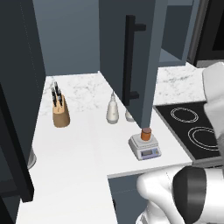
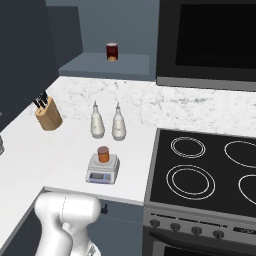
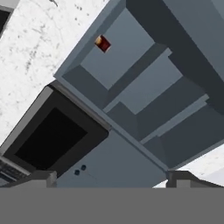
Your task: Pick the jam and place it on the digital scale for weighing, and close the cabinet.
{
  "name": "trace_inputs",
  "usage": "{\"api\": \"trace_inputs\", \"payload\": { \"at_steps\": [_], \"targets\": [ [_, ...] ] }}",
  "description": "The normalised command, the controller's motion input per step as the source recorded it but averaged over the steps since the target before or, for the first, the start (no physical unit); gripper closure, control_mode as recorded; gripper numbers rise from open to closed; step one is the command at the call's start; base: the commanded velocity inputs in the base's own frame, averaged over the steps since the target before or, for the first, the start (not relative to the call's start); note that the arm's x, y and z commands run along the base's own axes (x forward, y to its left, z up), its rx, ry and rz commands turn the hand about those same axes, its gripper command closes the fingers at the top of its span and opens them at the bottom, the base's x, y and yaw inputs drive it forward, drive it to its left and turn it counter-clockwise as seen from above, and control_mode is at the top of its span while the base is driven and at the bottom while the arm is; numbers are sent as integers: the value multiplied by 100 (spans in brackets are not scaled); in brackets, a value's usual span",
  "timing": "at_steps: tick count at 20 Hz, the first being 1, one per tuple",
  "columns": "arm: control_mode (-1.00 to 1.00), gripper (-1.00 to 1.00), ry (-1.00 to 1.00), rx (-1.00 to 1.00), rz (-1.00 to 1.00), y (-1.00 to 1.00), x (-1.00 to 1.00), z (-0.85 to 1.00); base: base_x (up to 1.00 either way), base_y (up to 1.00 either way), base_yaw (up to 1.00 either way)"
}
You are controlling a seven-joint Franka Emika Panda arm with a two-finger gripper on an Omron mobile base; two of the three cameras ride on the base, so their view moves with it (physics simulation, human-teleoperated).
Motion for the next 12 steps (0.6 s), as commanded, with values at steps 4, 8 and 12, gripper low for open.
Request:
{"api": "trace_inputs", "payload": {
  "at_steps": [4, 8, 12],
  "targets": [
    [-100, -100, -19, 0, -3, 8, -44, 3, 0, 0, 0],
    [-100, -100, -18, 0, -3, 12, -36, 0, 0, 0, 0],
    [-100, -100, -15, 0, -4, 18, -30, 0, 0, 0, 0]
  ]
}}
